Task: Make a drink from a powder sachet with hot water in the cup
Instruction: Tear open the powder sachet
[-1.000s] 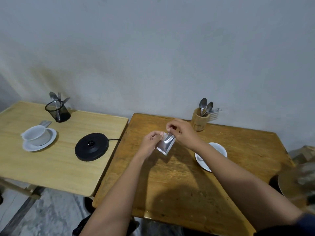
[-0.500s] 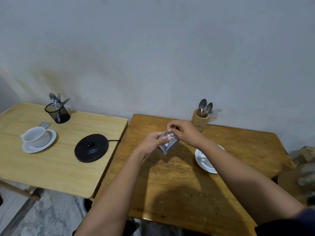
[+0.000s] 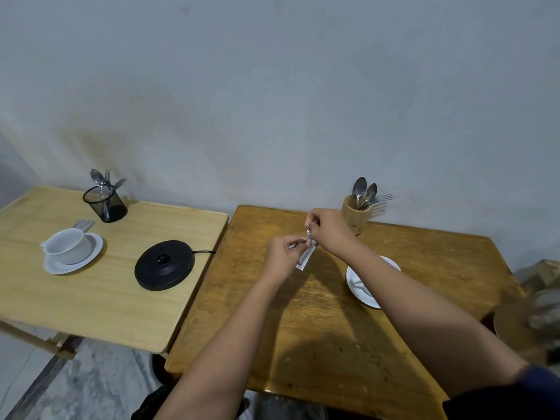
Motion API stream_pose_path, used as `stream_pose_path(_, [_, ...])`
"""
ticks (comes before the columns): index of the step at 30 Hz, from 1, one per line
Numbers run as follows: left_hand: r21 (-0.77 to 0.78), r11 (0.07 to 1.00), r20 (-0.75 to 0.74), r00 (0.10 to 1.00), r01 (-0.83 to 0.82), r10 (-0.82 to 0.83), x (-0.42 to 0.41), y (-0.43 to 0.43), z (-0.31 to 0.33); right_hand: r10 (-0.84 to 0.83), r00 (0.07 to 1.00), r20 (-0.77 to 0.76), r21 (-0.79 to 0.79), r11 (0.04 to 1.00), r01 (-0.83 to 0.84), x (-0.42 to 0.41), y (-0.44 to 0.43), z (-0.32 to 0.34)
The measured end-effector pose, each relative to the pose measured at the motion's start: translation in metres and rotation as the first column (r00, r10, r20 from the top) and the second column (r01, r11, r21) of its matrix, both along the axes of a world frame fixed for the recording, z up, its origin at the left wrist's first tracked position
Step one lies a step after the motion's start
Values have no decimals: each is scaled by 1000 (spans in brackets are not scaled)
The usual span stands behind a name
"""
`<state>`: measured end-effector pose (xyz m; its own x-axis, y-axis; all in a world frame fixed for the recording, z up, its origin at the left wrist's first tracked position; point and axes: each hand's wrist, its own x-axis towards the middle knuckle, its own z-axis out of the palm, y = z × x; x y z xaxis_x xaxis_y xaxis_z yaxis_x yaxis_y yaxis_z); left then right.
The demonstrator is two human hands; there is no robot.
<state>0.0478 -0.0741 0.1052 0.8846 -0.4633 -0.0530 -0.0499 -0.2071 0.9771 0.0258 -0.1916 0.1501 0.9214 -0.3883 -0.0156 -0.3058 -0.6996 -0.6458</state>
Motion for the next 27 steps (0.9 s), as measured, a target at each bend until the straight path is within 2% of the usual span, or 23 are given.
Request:
stream_pose_path(4, [42, 989, 140, 981, -141, 134, -13, -1, -4, -153, 988, -10, 72, 986, 153, 1, 7, -4])
stream_pose_path(10, [90, 966, 281, 936, -244, 210, -27, 5, -12, -343, 937, -65, 146, 926, 349, 7, 12, -11])
stream_pose_path(13, [58, 964, 274, 933, -259, 235, -35, 11, -16, -430, 895, -116, 142, 885, 443, 5, -5, -10])
stream_pose_path(18, [13, 944, 140, 935, -329, 325, -27, 31, -30, -537, 839, -84, 252, 803, 540, -12, -43, -27])
stream_pose_path(20, [3, 945, 91, 941, -328, 326, -22, 39, -34, -513, 854, -87, 278, 810, 516, -21, -50, -41])
stream_pose_path(23, [14, 958, 90, 955, -285, 283, -14, 47, -40, -344, 906, -245, 321, 853, 411, -40, -45, -71])
stream_pose_path(27, [43, 957, 143, 950, -285, 277, -7, 54, -47, -134, 900, -415, 311, 908, 279, -61, -21, -111])
